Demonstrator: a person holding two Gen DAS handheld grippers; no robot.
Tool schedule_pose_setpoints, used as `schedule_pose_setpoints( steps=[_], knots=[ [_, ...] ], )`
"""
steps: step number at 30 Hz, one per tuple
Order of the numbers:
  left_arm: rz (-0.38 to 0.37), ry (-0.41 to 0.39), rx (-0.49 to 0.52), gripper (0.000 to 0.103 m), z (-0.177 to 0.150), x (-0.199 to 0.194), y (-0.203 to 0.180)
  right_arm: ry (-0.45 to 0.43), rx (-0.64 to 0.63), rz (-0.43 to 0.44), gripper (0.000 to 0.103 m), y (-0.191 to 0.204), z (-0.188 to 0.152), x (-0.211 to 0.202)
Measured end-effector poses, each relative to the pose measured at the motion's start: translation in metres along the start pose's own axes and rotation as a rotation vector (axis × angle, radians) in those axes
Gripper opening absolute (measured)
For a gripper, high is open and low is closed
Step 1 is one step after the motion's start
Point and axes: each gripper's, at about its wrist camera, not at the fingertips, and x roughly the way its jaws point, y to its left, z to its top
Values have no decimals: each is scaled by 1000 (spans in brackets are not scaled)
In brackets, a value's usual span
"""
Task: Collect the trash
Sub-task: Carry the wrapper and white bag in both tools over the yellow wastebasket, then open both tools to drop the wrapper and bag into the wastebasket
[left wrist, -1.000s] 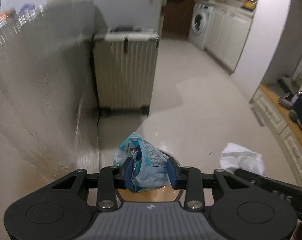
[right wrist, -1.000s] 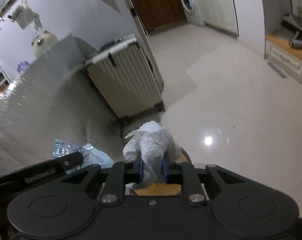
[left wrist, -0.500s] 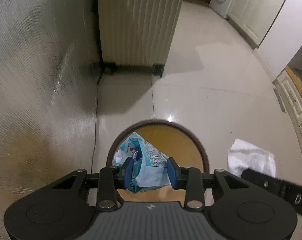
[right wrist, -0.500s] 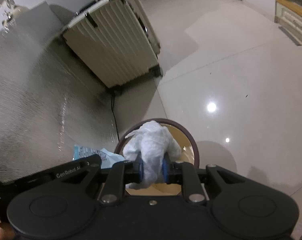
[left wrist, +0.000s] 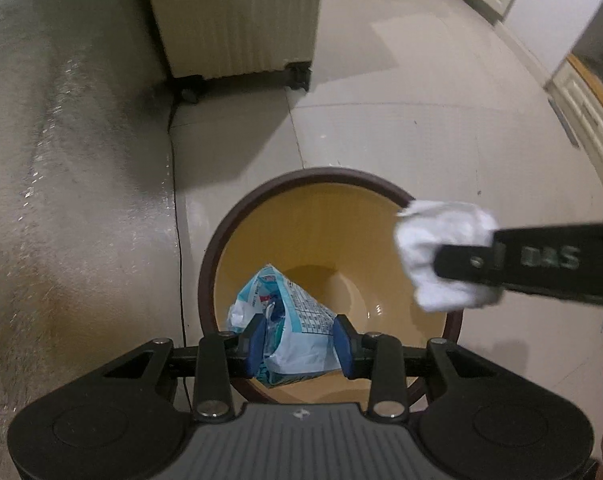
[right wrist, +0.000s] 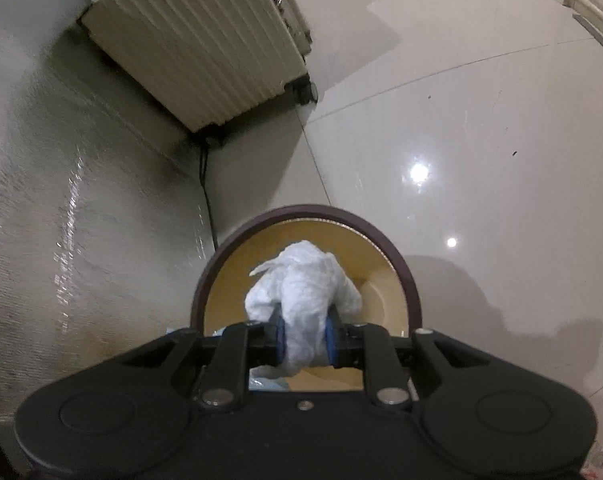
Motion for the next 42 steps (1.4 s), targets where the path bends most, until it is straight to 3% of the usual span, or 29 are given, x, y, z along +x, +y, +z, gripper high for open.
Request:
schedule_pose_setpoints(
  steps=[3, 14, 18, 22, 32, 42],
  knots=[
    [-1, 1, 37, 38, 0, 7, -4, 12, -43, -21, 24, 7, 0, 12],
    [-26, 11, 90, 39, 1, 22, -5, 14, 0, -22, 69, -5, 5, 25],
    [-48, 2, 45, 46, 7, 27, -1, 15, 39, -12, 73, -15, 3, 24],
    [-44, 8, 38, 77, 9, 28, -2, 11, 64, -24, 77, -23, 2, 23],
    [11, 57, 81, 83, -1, 33, 0, 32, 46, -57, 77, -31, -4, 25],
    [46, 79, 12, 97, -6, 24, 17, 34, -30, -81, 83, -32, -9, 14]
  ],
)
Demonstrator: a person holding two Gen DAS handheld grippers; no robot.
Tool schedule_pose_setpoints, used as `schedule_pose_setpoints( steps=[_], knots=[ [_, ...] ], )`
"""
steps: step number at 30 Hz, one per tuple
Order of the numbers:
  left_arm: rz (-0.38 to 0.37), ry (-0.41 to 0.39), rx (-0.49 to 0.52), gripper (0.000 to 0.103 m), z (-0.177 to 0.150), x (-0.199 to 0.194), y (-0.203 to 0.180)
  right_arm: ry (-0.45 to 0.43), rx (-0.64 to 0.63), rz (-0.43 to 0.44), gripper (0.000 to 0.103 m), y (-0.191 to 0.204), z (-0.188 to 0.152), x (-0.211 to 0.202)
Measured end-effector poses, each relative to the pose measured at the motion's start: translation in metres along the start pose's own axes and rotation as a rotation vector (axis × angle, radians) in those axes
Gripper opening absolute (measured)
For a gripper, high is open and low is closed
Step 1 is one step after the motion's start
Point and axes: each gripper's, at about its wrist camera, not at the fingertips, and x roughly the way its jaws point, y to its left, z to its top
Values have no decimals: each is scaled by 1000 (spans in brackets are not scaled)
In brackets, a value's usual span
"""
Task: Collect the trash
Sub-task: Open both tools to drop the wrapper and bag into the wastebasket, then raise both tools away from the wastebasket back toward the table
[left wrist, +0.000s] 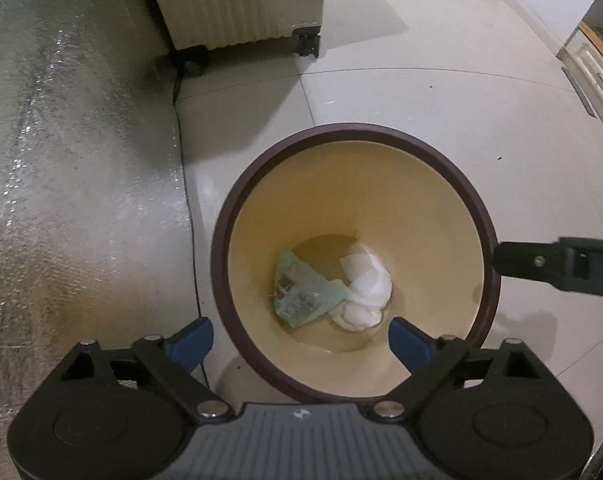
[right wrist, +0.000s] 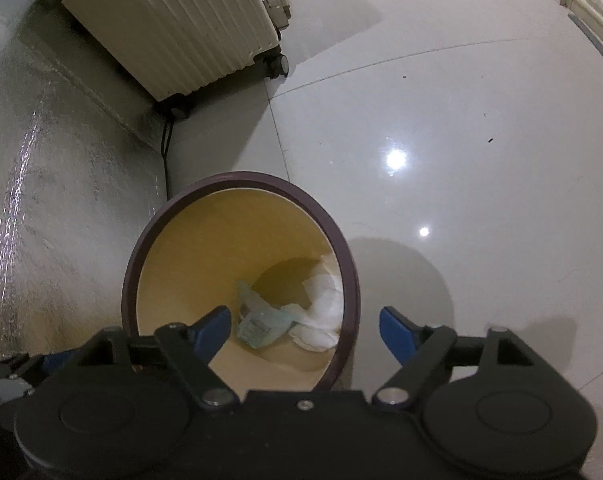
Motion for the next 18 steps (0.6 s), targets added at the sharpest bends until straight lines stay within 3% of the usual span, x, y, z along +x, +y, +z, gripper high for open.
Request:
schedule_pose_setpoints(
  steps=[9, 18],
  knots=[
    [39, 17, -52, 103, -10, -14, 8, -4, -56, -12, 103, 2, -13, -19],
    [58, 23, -85, 103, -26, -35, 14, -43, -81, -44, 103, 2, -23, -49]
  ],
)
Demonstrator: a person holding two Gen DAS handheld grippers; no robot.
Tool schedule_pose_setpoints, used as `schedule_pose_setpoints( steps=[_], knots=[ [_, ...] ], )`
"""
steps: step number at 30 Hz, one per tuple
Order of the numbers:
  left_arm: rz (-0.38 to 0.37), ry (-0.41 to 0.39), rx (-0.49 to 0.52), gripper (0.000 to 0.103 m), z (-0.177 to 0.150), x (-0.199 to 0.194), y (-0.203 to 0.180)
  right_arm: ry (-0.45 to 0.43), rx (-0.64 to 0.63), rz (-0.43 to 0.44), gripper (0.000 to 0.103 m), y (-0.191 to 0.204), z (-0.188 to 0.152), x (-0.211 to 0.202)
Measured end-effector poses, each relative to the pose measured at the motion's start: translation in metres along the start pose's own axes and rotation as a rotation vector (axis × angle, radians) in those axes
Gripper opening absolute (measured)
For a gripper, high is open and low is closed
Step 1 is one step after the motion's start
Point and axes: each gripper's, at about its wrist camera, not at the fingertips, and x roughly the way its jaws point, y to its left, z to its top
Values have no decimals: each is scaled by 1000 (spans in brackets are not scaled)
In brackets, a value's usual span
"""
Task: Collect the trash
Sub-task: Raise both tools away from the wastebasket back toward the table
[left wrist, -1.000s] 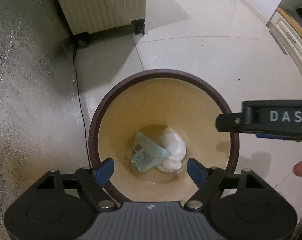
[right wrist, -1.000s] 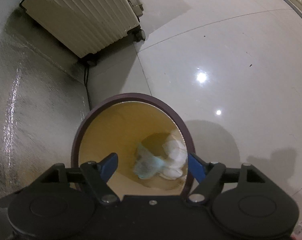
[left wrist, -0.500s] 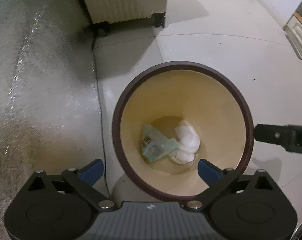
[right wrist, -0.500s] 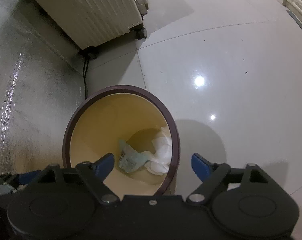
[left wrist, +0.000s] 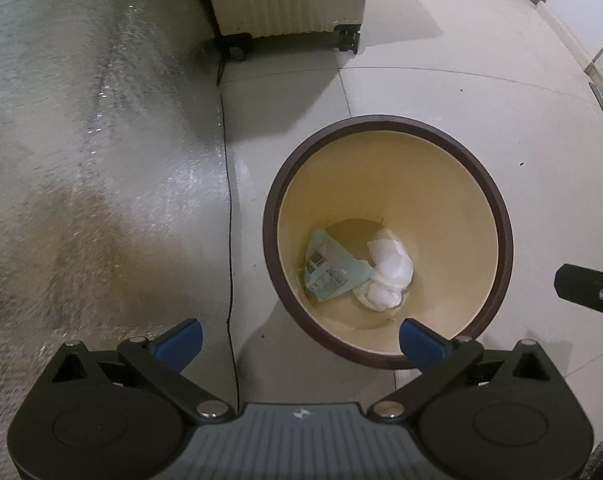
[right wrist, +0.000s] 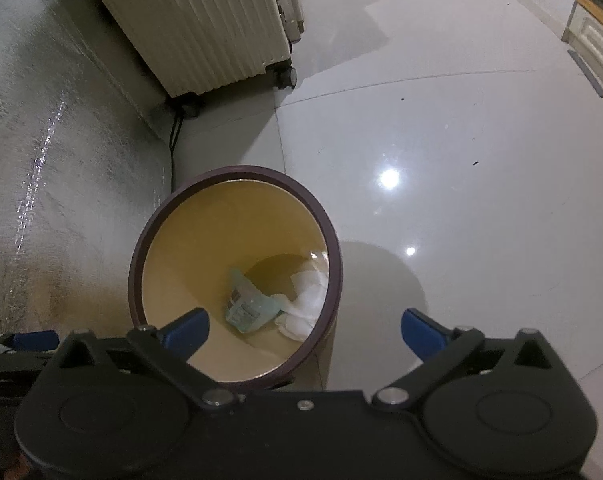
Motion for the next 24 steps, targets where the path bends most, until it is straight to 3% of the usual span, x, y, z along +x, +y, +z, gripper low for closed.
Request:
schedule_pose_setpoints(
  steps=[20, 24],
  knots=[
    [6, -83, -32, 103, -29, -75, 15, -49, -50, -14, 103, 19, -32, -59],
    [16, -142, -43, 103, -38, -101, 15, -81, -65, -26, 103, 26, -40, -82]
  ],
)
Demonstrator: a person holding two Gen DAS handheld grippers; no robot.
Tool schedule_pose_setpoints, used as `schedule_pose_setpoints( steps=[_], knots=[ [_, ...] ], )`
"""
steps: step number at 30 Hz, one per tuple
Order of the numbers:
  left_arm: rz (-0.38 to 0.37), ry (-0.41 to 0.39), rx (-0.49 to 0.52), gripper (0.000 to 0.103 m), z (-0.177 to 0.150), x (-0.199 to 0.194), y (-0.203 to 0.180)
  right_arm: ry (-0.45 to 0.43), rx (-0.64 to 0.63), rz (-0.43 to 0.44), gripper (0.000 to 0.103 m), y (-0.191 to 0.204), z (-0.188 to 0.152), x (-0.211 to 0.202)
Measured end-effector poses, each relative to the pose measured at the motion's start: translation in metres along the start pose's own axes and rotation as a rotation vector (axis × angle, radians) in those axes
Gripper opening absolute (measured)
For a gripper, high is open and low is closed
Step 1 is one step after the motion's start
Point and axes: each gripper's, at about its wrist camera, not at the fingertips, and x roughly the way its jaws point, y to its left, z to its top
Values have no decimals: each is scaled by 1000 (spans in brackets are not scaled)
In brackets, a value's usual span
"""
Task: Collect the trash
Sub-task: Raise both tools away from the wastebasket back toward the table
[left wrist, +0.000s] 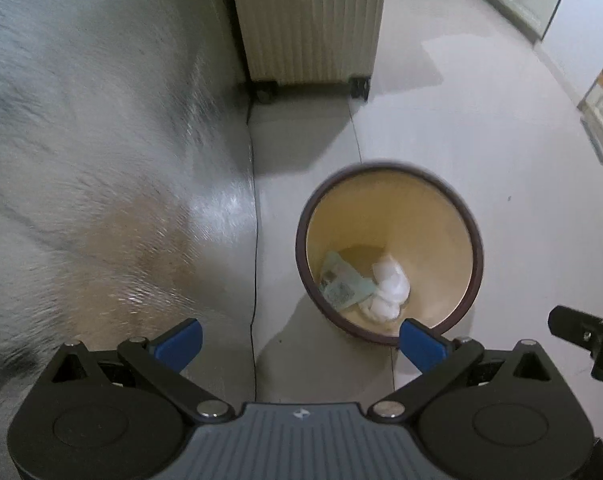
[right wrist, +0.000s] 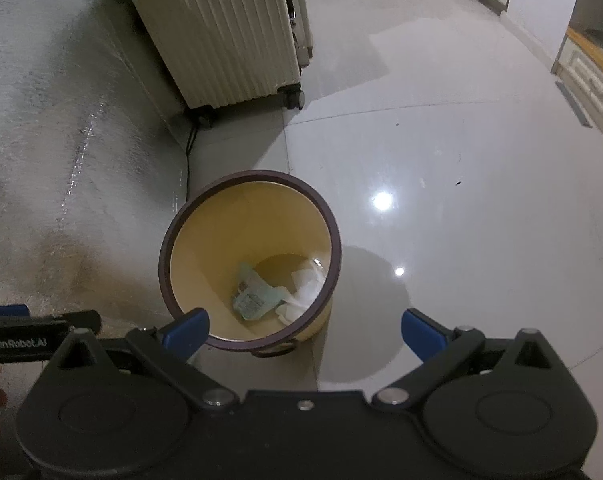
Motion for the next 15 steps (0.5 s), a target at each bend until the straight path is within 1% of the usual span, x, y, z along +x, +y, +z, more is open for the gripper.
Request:
schedule_pose_setpoints(
  steps=[4, 7, 11, 15],
  knots=[
    [-10, -64, -10, 103, -4, -32, 0, -44, -3, 1, 103, 2, -4, -28],
    [-6, -113, -9, 103, -6, -57, -1, -68, -15, -24, 103, 4, -6, -50],
    [-9, -168, -16, 103, -10, -90, 1, -132, -23, -43, 103, 5, -10, -88],
    [-13, -213, -10, 103, -17, -124, 3, -198, -36, -36, 103, 5, -14, -128]
  ],
)
